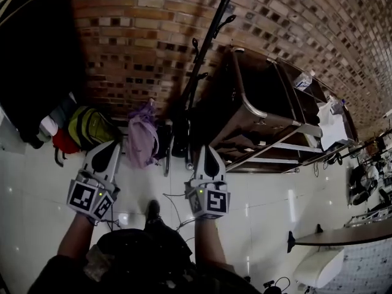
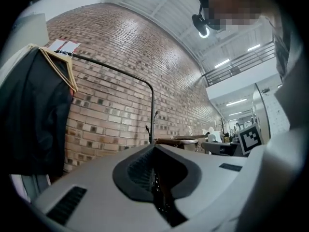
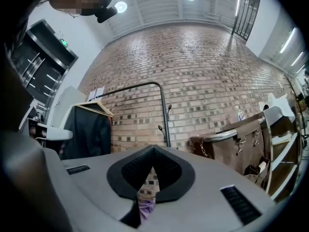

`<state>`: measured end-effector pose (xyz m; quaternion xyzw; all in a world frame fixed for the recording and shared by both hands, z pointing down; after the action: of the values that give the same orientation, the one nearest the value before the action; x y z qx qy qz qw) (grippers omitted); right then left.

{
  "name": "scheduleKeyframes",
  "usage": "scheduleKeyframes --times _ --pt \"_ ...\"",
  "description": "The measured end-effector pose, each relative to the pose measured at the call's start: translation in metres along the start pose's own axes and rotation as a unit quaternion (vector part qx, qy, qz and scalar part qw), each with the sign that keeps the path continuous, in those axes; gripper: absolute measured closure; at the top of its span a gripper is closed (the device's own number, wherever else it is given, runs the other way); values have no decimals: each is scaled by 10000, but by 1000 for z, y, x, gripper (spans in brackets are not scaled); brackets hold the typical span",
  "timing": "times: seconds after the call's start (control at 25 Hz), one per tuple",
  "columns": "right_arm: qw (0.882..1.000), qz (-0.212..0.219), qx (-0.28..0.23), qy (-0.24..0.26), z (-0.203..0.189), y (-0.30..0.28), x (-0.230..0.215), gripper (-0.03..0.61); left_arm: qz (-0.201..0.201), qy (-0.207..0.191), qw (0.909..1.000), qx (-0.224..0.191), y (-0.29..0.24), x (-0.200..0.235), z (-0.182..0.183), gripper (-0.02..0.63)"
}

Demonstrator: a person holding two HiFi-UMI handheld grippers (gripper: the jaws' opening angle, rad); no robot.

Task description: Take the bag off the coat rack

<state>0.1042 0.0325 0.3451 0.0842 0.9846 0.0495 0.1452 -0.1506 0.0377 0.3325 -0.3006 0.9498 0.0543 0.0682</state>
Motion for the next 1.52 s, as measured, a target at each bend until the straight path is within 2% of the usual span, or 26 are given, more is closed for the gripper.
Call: scheduleKeyframes --times 0.12,0.24,0.36,0.52,0.68,0.88,1.08,1.24,1.36,1.52 --pt "9999 155 -50 0 6 -33 -22 554 341 -124 9992 -152 -39 4 0 588" --pt "9996 268 -69 -10 11 -65 -45 554 481 -240 9982 -276 -79 6 0 588" --pt "9996 251 -155 -37 13 -94 -70 554 534 -286 9979 -215 -114 11 -5 588" --pt "9992 390 31 -77 1 -121 -86 554 630 -350 9974 -93 -147 14 -15 588" --pt "9988 469 163 41 -7 -147 -94 552 576 -329 9977 -152 -175 10 -19 588" --pt "9983 508 260 -108 -14 -166 -102 552 478 -260 9985 -44 -201 11 -31 588" --pt "9972 649 375 -18 -26 -190 -108 549 385 -225 9990 -74 -235 16 -45 588" --pt "9961 646 590 -102 -41 -220 -119 509 234 -154 9996 -26 -265 24 -57 588" --pt "9953 659 683 -193 -55 -247 -126 431 145 -89 9999 -6 -290 36 -69 588" --pt "9939 704 804 -288 -77 -277 -135 385 6 16 9999 109 -319 50 -88 588"
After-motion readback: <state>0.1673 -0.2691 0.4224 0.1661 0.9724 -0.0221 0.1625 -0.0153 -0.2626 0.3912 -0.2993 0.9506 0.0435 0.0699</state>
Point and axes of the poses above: the fingertips, and each gripper's own axes: y backward along the fingers, x to its left, z out of its top, the point moved 3 cm from there along y, backward along the fingers, and after that the axes turned 14 degrees about -y, right-handed, at the moved point
